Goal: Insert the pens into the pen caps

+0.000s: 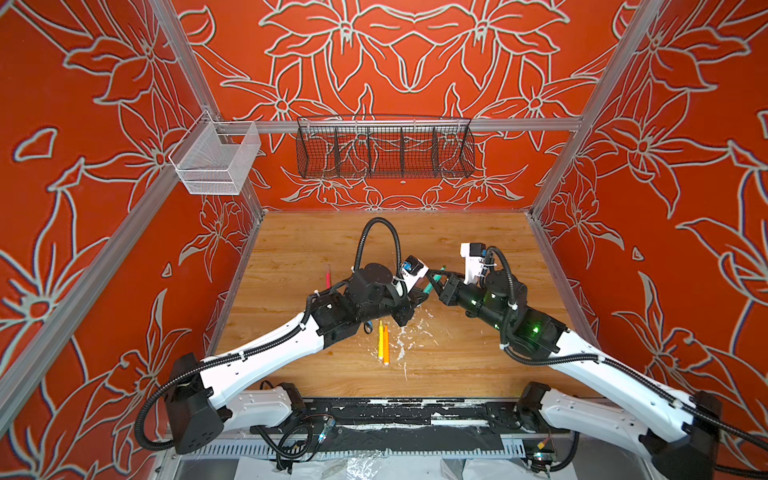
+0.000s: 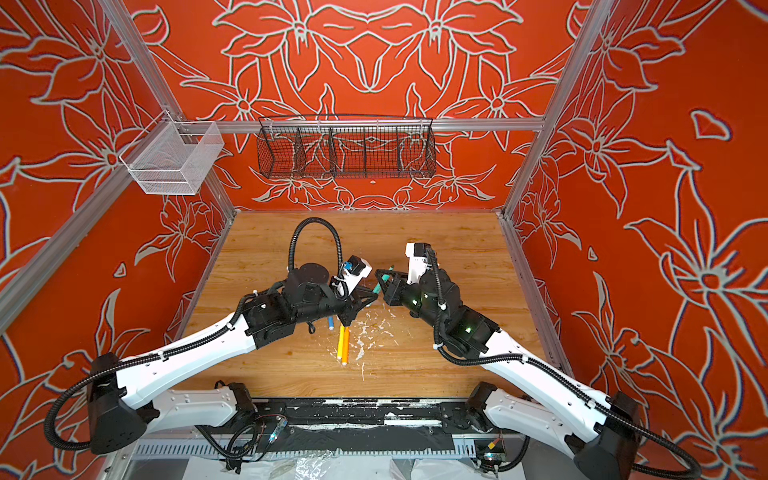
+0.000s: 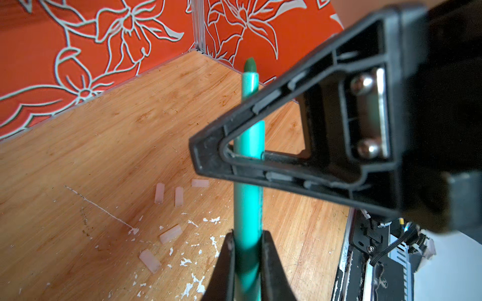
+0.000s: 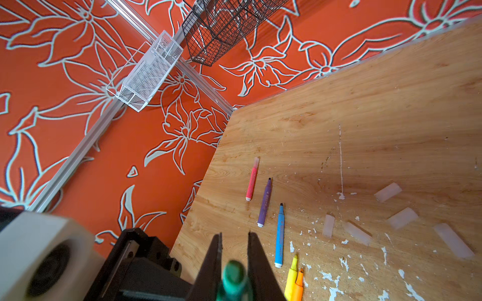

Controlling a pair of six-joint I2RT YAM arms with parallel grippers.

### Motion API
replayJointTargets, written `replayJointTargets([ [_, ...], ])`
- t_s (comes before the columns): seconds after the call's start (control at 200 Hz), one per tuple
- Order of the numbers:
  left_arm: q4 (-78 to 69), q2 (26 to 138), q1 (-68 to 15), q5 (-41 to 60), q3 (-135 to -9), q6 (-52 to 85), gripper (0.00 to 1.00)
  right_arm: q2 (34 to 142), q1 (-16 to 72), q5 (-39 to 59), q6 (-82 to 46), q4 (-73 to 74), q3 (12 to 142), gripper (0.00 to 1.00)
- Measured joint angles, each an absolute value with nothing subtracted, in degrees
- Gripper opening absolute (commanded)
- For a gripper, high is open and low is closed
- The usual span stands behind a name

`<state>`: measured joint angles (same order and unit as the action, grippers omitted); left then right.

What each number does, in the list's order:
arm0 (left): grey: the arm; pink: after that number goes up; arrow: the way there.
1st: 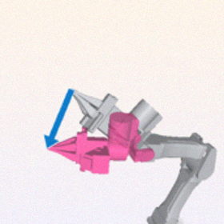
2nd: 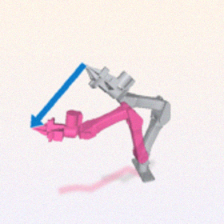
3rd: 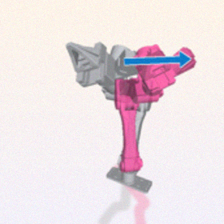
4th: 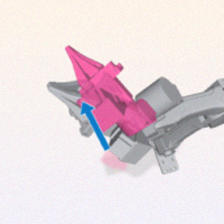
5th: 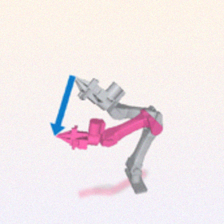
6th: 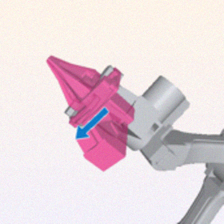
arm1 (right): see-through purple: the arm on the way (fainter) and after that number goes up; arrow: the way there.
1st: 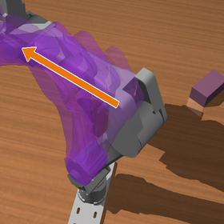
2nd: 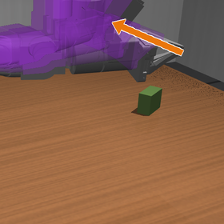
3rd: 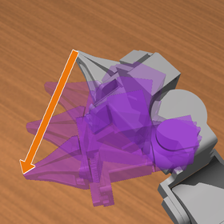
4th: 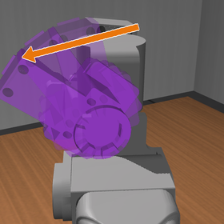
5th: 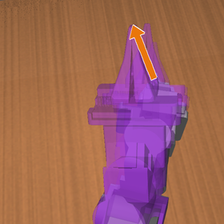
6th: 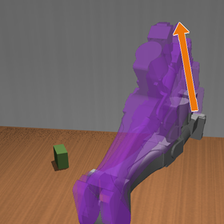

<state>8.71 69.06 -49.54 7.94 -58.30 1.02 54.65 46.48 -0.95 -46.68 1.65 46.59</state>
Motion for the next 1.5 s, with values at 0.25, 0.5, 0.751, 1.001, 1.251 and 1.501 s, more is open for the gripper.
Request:
replayJointTargets([
  [0.25,8.1,68.4,-50.0,7.3,-58.2,0.3,0.38,56.2,50.8,-2.3,-47.1,2.1,46.6,0.00],
  [0.5,8.0,67.9,-50.0,6.7,-58.2,0.2,0.38,56.2,52.6,-4.2,-47.2,3.4,46.9,0.00],
  [0.751,7.4,67.9,-50.0,6.4,-58.2,-0.1,0.25,54.5,52.8,-4.7,-47.5,3.9,46.9,0.00],
  [1.001,6.5,67.9,-50.3,6.3,-58.1,0.2,0.00,54.2,52.8,-5.8,-47.8,4.5,46.8,0.17],
  [1.251,6.0,67.9,-49.1,1.8,-57.6,2.5,0.00,51.7,53.1,-10.9,-44.9,-3.7,47.8,0.52],
  [1.501,4.0,66.8,-35.9,2.2,-53.8,11.9,0.00,46.8,52.6,-25.1,-41.6,-19.2,48.0,0.62],
])
